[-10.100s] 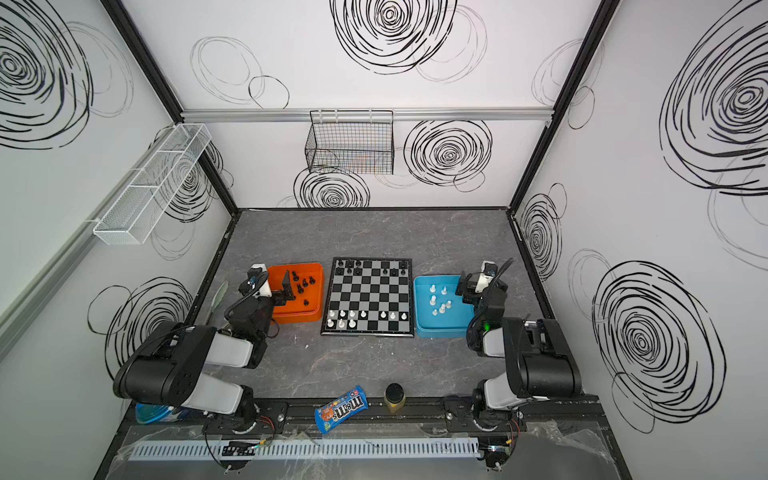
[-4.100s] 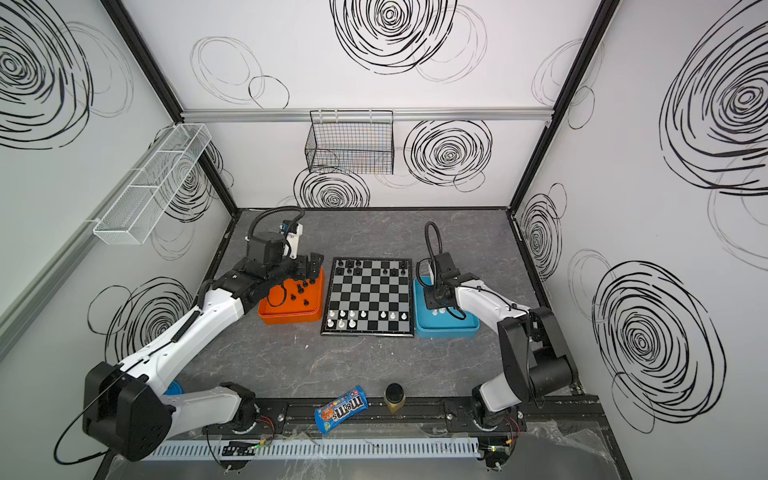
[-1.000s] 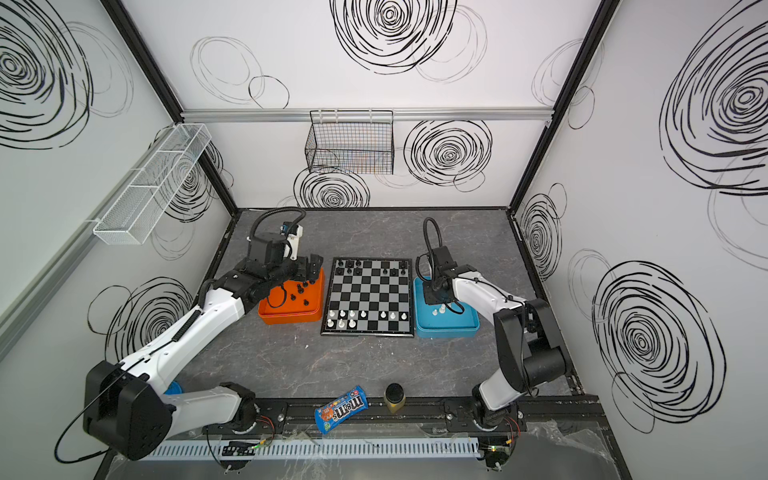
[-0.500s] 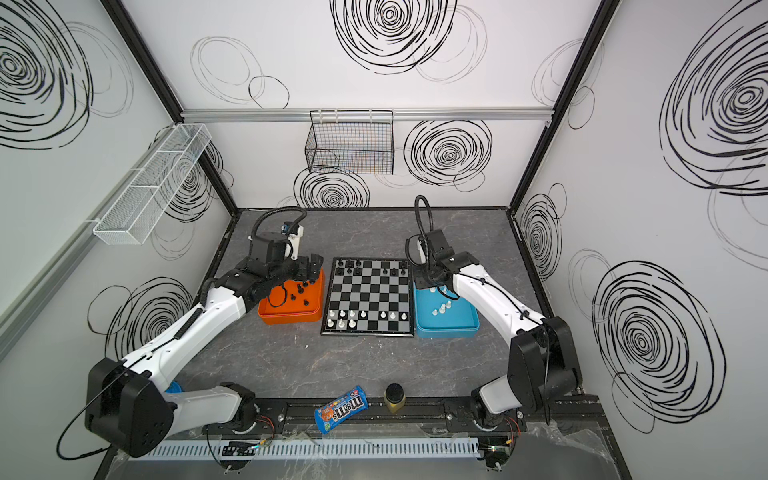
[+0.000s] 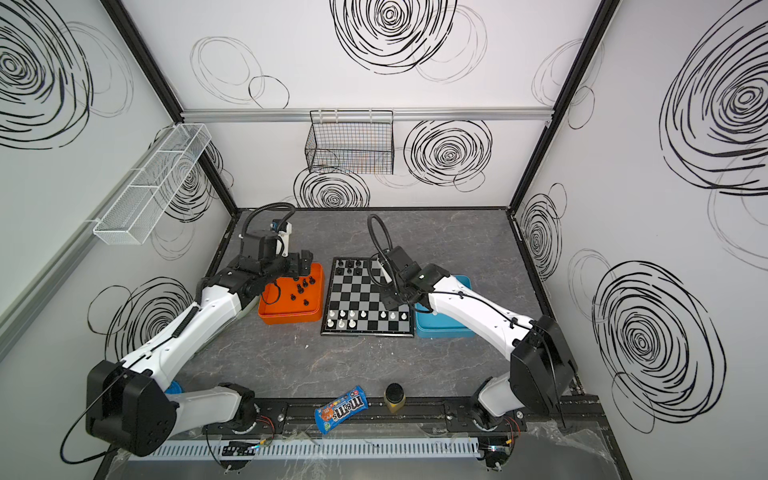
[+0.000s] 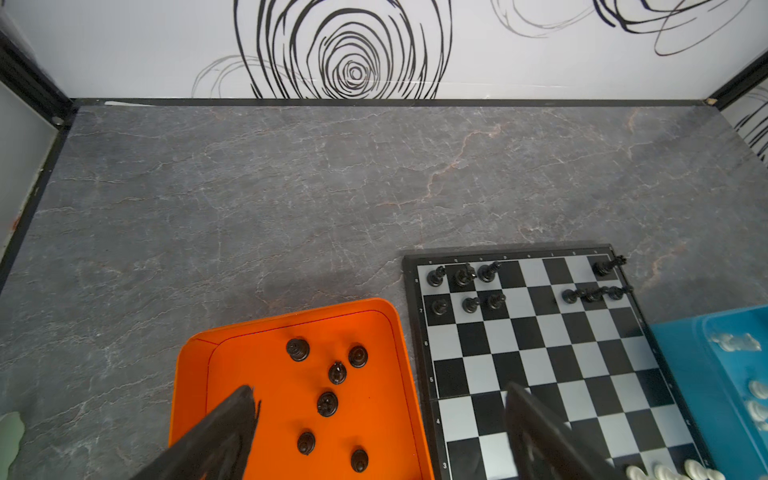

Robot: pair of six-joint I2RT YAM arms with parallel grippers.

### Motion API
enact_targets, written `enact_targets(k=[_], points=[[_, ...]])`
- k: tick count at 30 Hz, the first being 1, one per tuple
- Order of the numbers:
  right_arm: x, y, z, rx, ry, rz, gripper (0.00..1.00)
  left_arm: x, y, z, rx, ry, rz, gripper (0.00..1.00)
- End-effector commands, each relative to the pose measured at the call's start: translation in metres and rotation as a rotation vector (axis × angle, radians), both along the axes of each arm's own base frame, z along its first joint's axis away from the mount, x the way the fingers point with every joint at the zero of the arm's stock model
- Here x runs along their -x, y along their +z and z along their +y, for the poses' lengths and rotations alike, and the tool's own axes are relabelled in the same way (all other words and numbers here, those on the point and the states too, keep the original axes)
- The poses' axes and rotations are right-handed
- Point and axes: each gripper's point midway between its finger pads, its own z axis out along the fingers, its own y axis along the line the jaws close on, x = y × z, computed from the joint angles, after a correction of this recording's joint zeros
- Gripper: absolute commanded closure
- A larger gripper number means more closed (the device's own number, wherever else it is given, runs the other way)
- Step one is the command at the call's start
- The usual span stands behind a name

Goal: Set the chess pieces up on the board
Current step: 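Lift the white piece and carry it with the right gripper over the chessboard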

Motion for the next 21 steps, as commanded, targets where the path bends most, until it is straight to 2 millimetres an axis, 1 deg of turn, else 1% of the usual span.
enact_targets(k=[1, 5, 11, 15, 21], points=[[0.006, -0.002, 0.017, 0.002, 0.006, 0.004, 0.83, 0.000, 0.000, 0.010, 0.021, 0.028, -0.001, 0.04], [0.015, -0.017, 0.030, 0.027, 0.040, -0.003, 0.83, 0.001, 0.000, 0.015, 0.026, 0.041, -0.004, 0.04], [0.021, -0.034, 0.036, 0.047, 0.055, 0.016, 0.83, 0.002, -0.003, 0.020, 0.040, 0.050, 0.005, 0.04], [0.026, -0.050, 0.035, 0.075, 0.058, 0.043, 0.83, 0.002, -0.006, 0.020, 0.048, 0.049, 0.016, 0.04], [0.030, -0.061, 0.034, 0.096, 0.059, 0.056, 0.83, 0.002, -0.005, 0.020, 0.057, 0.051, 0.014, 0.04]])
